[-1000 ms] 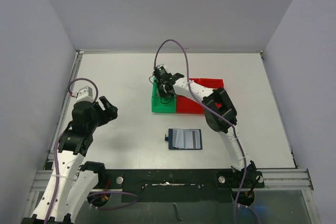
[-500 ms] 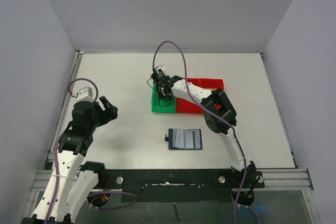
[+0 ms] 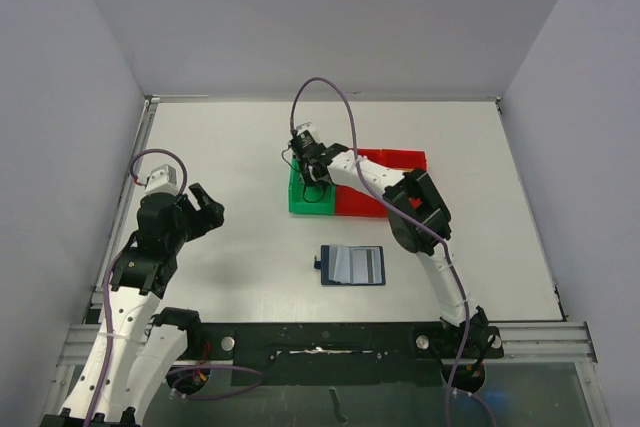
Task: Take the credit cards out of the card holder
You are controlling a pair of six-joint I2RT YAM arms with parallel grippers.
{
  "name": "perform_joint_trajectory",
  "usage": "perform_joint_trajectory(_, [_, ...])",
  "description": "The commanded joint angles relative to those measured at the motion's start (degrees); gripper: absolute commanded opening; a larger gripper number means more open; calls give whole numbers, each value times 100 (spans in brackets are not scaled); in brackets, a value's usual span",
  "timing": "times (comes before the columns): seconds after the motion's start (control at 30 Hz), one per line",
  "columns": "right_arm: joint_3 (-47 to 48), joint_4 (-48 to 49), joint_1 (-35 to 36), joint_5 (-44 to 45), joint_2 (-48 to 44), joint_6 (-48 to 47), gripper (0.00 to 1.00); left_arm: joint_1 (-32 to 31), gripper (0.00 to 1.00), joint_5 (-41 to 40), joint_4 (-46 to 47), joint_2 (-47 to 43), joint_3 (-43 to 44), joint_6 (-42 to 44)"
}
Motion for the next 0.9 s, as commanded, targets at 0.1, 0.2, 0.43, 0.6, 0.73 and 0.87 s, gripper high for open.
perform_joint_trajectory(0.1, [330,143,-166,-27,151,-84,7,28,72,-13,209,-10,52,46])
perform_joint_trajectory(0.2, [342,148,-192,-171,103,-78,8,27,72,-2,218,-2,52,46])
perform_joint_trajectory(0.43, [512,50,-165,-454,-206,-121,13,28,72,27,227,16,52,46])
perform_joint_trajectory(0.6, [568,17,-162,-694,-692,-171,24,28,72,43,244,33,52,48])
perform_joint_trajectory(0.73, [458,-86,-145,-735,-1117,-159,29,32,72,44,243,42,52,55])
perform_joint_trajectory(0.87, [-398,173,-127,-525,-2015,0,35,27,72,102,289,0,28,76])
